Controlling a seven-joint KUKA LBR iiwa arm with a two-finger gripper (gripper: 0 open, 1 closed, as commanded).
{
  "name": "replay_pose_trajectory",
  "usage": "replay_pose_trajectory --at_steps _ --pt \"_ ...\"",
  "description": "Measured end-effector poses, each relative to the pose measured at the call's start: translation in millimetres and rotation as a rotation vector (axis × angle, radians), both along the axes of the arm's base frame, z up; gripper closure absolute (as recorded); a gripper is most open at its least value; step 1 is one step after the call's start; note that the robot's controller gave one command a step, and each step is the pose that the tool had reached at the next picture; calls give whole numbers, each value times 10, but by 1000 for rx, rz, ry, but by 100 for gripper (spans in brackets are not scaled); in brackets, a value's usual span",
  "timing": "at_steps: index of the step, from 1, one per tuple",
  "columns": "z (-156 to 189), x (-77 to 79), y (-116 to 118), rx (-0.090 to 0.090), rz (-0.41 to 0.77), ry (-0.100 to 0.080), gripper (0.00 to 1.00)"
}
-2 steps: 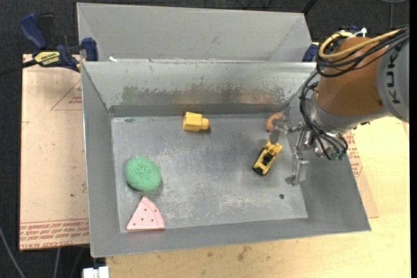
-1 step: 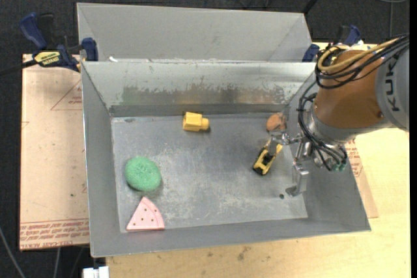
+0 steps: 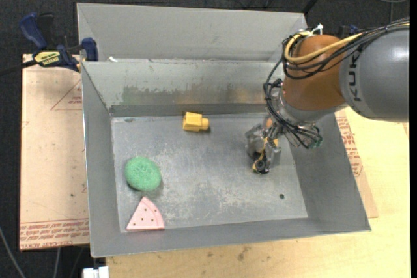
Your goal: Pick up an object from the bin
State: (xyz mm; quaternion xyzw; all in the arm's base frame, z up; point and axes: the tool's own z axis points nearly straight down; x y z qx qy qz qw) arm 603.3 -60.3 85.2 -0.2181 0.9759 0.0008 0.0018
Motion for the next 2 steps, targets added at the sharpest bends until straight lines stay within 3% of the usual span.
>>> replay_pose_trajectory --at_steps 1,2 --pt "1 0 0 0 0 0 100" --pt "1636 43 211 -2 17 -8 100"
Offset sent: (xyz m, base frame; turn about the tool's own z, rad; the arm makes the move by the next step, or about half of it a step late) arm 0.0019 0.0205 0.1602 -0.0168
